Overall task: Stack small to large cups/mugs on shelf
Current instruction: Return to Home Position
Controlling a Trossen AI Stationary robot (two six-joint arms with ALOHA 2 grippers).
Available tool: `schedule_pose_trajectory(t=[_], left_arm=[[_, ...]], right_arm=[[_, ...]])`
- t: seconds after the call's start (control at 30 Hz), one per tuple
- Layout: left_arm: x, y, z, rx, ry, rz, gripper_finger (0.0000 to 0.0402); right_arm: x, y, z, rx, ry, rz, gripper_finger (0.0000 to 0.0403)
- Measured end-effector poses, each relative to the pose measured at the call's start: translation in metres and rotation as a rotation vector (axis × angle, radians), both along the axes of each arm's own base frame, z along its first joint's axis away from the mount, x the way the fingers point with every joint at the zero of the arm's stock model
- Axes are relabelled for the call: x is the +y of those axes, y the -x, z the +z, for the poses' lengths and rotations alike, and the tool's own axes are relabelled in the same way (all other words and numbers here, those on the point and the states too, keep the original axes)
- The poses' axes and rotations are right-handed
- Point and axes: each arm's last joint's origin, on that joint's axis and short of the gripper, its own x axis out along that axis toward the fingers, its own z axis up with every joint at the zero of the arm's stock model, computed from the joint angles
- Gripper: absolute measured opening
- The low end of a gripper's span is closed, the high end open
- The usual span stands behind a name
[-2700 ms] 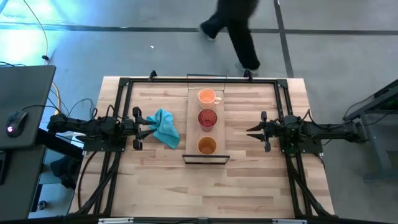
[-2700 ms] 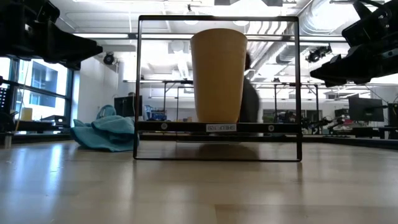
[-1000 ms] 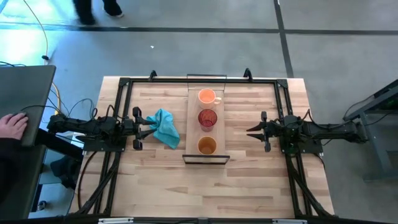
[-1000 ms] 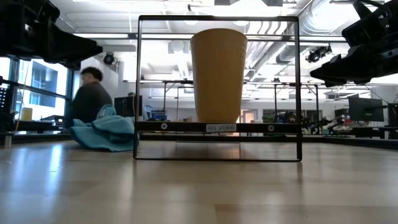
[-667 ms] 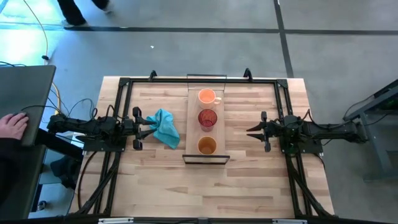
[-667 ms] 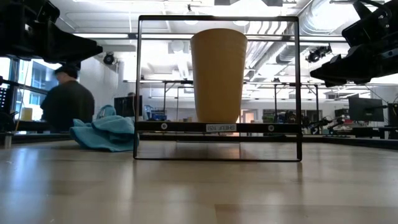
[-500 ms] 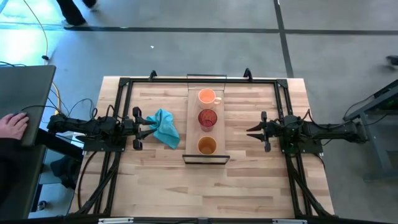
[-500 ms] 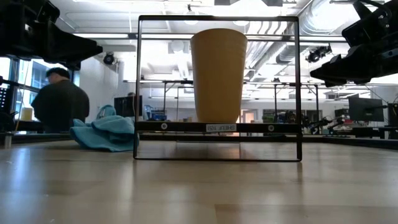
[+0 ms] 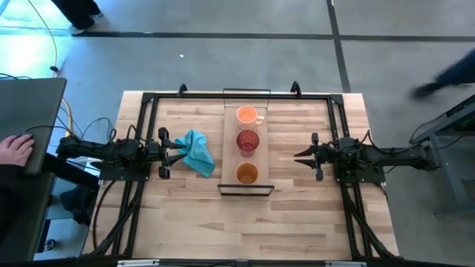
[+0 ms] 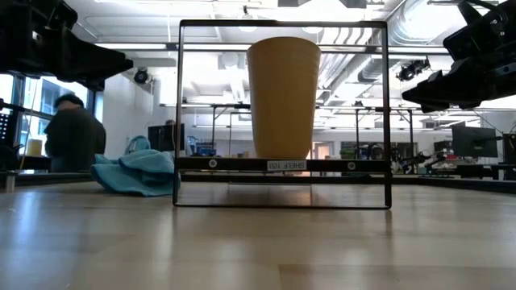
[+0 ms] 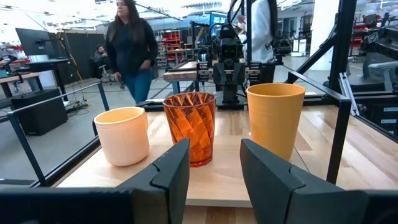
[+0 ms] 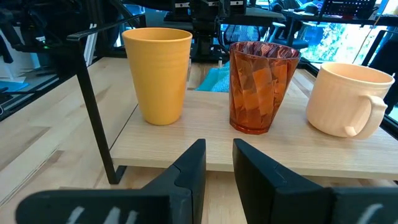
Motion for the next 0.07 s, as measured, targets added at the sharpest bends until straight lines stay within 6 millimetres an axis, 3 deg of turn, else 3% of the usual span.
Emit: schedule_pose_trajectory(t=[0.07], left_arm=[[0.0, 0.0, 0.0, 0.0, 0.0, 0.0, 0.0131]], right_arm=[[0.0, 0.0, 0.0, 0.0, 0.0, 0.0, 0.0071]])
